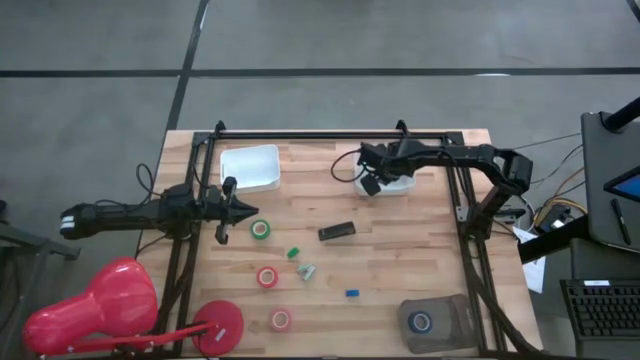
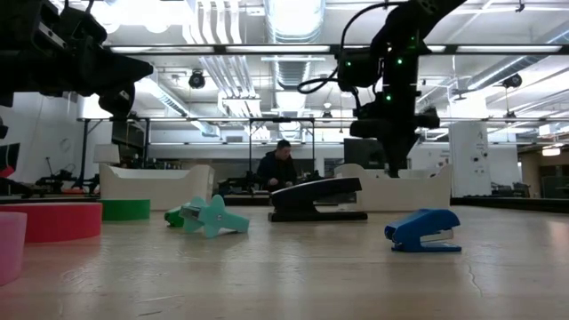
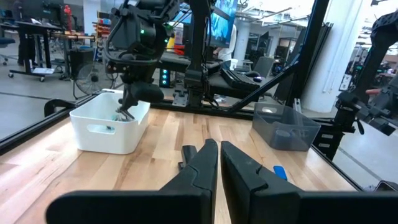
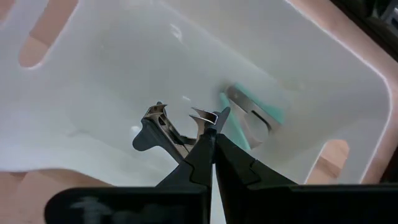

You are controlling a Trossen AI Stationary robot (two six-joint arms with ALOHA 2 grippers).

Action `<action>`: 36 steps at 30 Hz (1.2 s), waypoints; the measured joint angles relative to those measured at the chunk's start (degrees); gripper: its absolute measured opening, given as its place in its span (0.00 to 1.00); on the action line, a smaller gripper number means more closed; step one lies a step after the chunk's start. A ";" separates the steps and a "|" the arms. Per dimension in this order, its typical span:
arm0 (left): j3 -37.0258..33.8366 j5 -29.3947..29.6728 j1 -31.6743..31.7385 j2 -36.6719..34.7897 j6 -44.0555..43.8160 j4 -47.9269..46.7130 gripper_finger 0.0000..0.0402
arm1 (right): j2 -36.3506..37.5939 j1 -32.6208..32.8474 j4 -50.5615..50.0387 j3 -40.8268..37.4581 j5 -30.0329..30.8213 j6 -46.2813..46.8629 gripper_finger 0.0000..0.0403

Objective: Pick and place Stapler, Stapler remover, tape
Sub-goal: Put the black staple remover into the right white bin, then put the green staple remover into the right white bin

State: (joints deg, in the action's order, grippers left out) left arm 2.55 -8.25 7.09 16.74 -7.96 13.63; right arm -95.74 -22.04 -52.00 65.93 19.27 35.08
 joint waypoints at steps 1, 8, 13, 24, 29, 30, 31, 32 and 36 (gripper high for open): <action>-0.02 0.00 0.00 0.01 0.01 0.00 0.06 | 0.00 0.00 0.34 -0.36 -0.02 -0.32 0.02; 0.00 0.00 -0.02 0.00 0.01 0.00 0.06 | 0.00 0.00 0.83 -1.78 0.00 -0.60 0.02; 0.00 0.00 0.00 0.01 0.01 0.00 0.06 | -0.02 0.00 1.88 -2.57 0.04 -0.60 0.02; 0.00 0.00 -0.01 0.00 -0.01 0.00 0.06 | -0.04 0.00 2.07 -1.23 0.17 -0.82 0.07; 0.00 0.00 -0.01 0.00 0.01 0.00 0.06 | -0.04 0.00 2.07 -0.65 0.20 -1.03 0.16; 0.00 0.00 -0.02 0.00 -0.01 0.00 0.06 | -0.04 0.00 2.07 -0.54 0.22 -1.29 0.18; -0.01 0.00 -0.01 0.01 0.00 0.00 0.06 | -0.04 0.00 2.05 -0.36 0.20 -1.62 0.20; 0.00 0.00 0.00 0.00 -0.01 0.00 0.06 | -0.04 0.02 2.07 -0.13 0.20 -1.87 0.21; -0.01 0.00 -0.02 0.00 0.01 0.00 0.06 | -0.04 1.42 2.08 1.43 0.20 -2.59 0.25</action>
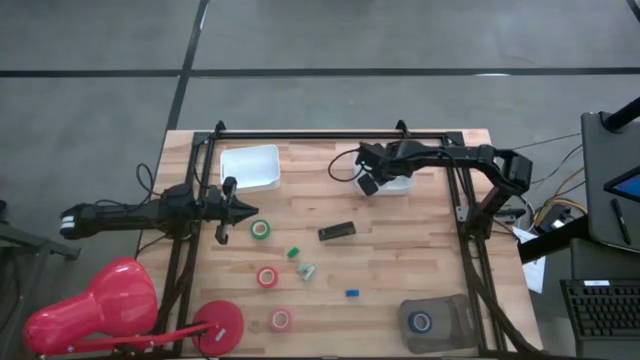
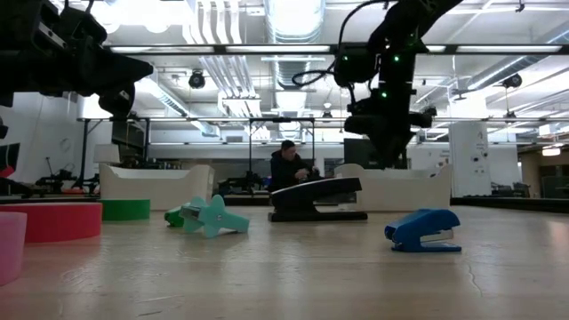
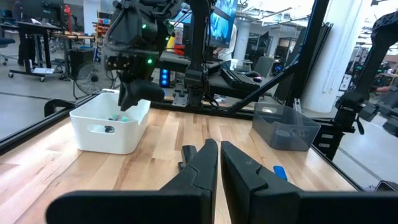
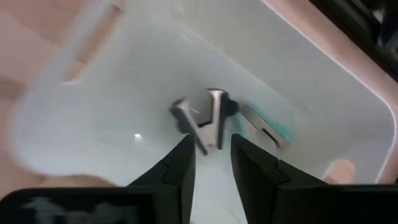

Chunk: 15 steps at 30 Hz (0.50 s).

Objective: Pick and place Stapler, Stapler remover, tape
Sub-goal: Put the green staple remover into the right white bin

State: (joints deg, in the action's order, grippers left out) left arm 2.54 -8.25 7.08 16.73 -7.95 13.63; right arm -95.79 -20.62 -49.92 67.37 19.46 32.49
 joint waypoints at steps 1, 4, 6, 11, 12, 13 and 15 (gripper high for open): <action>0.00 0.00 0.00 0.00 -0.02 0.00 0.06 | 0.00 0.60 0.04 0.53 -0.02 -0.51 0.25; 0.01 0.00 0.01 0.00 -0.01 0.00 0.06 | 0.00 3.04 0.52 2.11 0.02 -2.04 0.27; -0.01 0.00 -0.01 0.00 0.00 0.00 0.06 | 0.00 4.83 1.85 2.98 0.03 -2.89 0.27; -0.01 0.00 0.00 0.00 0.00 0.00 0.06 | 0.02 10.26 7.90 4.95 0.07 -5.97 0.24; 0.00 0.00 0.01 0.01 0.00 0.00 0.06 | 0.02 11.52 9.69 5.15 0.02 -7.09 0.24; -0.01 0.00 0.01 0.02 -0.02 0.00 0.06 | 0.02 12.84 11.58 5.31 -0.04 -8.07 0.24; 0.01 0.00 0.02 0.00 -0.02 0.00 0.06 | 0.04 15.48 16.07 5.39 -0.79 -10.26 0.23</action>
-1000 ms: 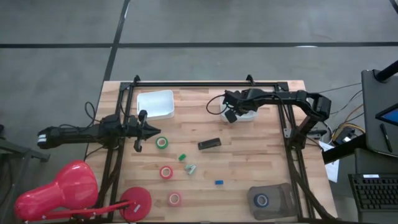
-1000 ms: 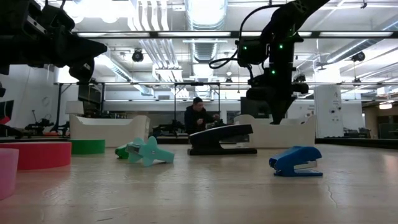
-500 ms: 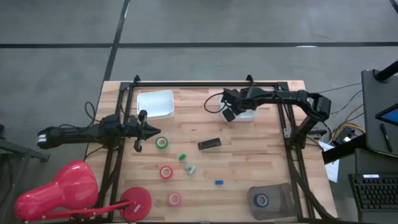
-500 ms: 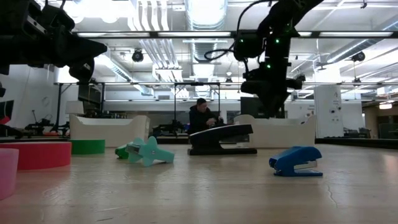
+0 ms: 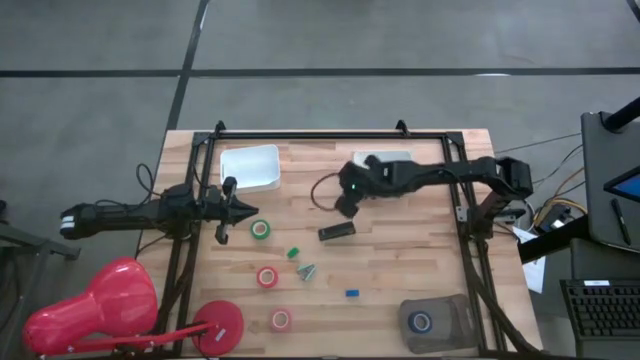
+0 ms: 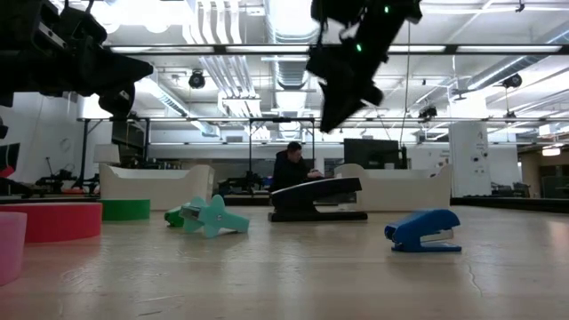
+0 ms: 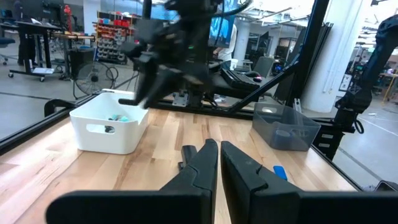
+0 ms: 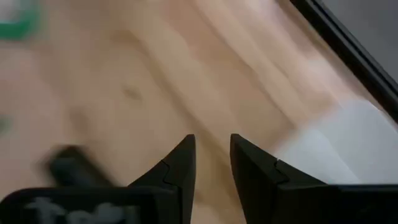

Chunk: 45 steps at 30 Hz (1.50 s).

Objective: Pick and place Stapler, Stapler remover, tape
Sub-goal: Put the green staple remover into the right white bin

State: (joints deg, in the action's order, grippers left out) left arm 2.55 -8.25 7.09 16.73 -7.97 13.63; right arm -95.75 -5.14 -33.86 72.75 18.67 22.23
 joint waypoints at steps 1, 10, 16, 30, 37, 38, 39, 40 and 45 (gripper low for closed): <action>-0.01 0.00 -0.01 0.01 0.01 0.00 0.06 | 0.01 1.35 2.49 -0.01 -1.26 -1.21 0.22; -0.02 0.00 0.00 0.02 0.01 -0.02 0.06 | -3.87 12.70 23.60 -0.60 -11.88 -11.81 0.20; 0.00 0.00 0.00 0.05 0.02 -0.26 0.06 | -11.04 17.40 24.37 2.71 -11.76 -17.06 0.20; -0.02 0.00 0.00 0.31 0.02 -0.81 0.06 | -24.28 20.30 20.25 12.71 -14.09 -19.54 0.20; 0.00 0.00 0.00 0.33 0.00 -0.98 0.06 | -26.00 21.11 20.93 12.50 -14.68 -19.38 0.20; 0.00 0.00 -0.02 0.33 0.02 -0.99 0.06 | -26.20 21.37 20.85 12.36 -14.68 -19.38 0.20; 0.00 0.00 0.00 0.33 0.02 -0.95 0.06 | -26.47 21.62 20.74 12.27 -14.70 -19.46 0.20; -0.01 0.00 0.00 0.33 0.01 -0.95 0.06 | -26.73 21.84 20.86 12.26 -14.67 -19.64 0.20; 0.00 0.00 -0.02 0.33 0.02 -0.97 0.06 | -27.27 22.86 20.79 12.24 -14.56 -19.77 0.20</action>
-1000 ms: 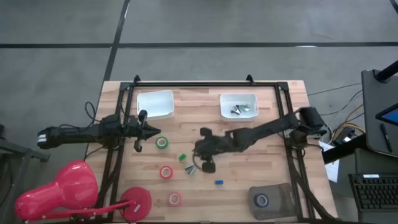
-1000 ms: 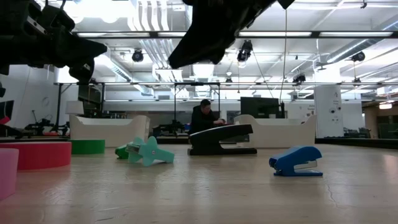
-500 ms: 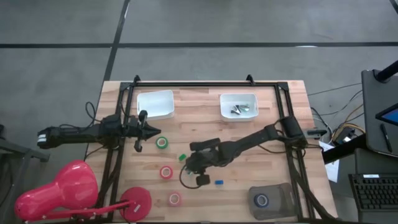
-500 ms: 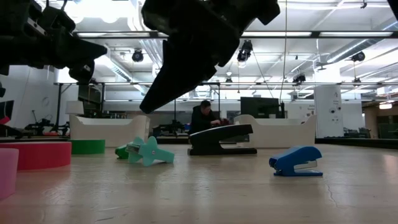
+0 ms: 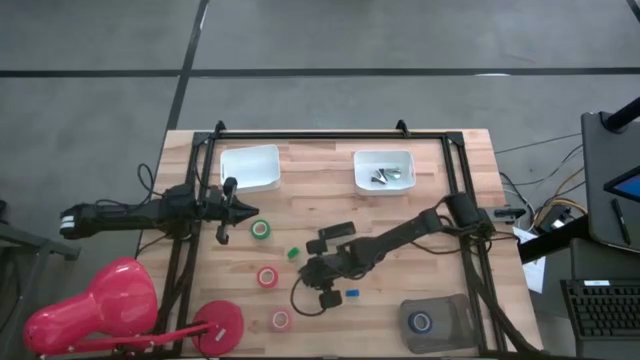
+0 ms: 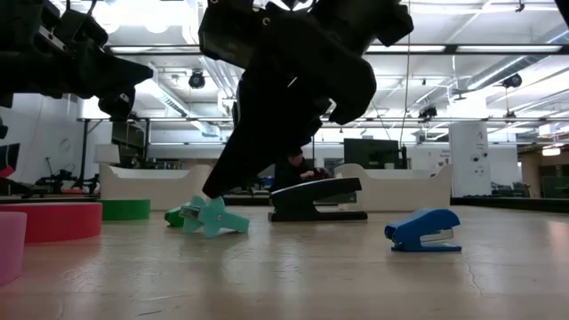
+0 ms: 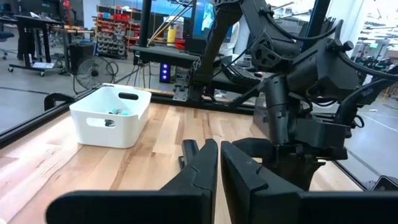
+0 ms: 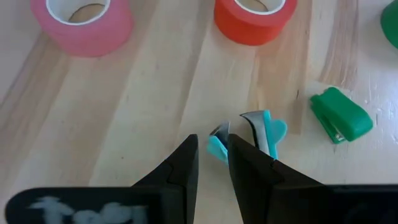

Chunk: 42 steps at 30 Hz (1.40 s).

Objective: Pick and place Stapler, Stapler remover, tape
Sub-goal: Put the green staple remover into the right white bin

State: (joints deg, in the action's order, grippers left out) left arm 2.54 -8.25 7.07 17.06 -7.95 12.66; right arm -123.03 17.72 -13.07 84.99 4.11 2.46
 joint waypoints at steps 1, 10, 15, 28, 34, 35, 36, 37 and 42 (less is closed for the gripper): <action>0.00 0.00 0.02 0.00 -0.02 0.00 0.06 | -0.02 0.08 -0.02 0.00 0.20 -0.12 0.20; 0.00 0.00 0.01 0.00 0.00 0.03 0.06 | -0.06 0.06 -0.02 -0.89 2.27 -0.87 0.20; -0.01 0.00 0.02 0.00 0.00 -0.02 0.06 | -0.10 0.06 -0.05 -1.51 3.40 -1.16 0.20; -0.01 0.00 0.02 0.00 -0.01 -0.26 0.06 | -0.10 0.06 0.44 -1.53 3.22 -1.05 0.15; -0.01 0.00 0.01 0.00 0.00 -0.28 0.06 | -0.10 0.04 0.51 -1.53 1.39 0.03 0.04; -0.01 0.00 0.02 0.00 0.00 -0.28 0.06 | -0.10 0.04 0.46 -1.53 1.39 0.33 0.03; 0.00 0.00 0.02 0.00 -0.01 -0.28 0.06 | -0.10 0.04 0.42 -1.53 1.39 0.39 0.02; 0.00 0.00 0.00 0.00 0.00 -0.28 0.06 | -0.10 0.04 0.35 -1.53 1.39 0.39 0.02; -0.01 0.00 0.01 0.00 0.00 -0.30 0.06 | 0.40 0.02 -1.18 -1.46 1.87 1.50 0.02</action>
State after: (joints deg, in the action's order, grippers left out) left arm 2.53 -8.25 7.08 17.06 -7.95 12.36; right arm -122.63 17.74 -14.24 83.53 5.98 3.97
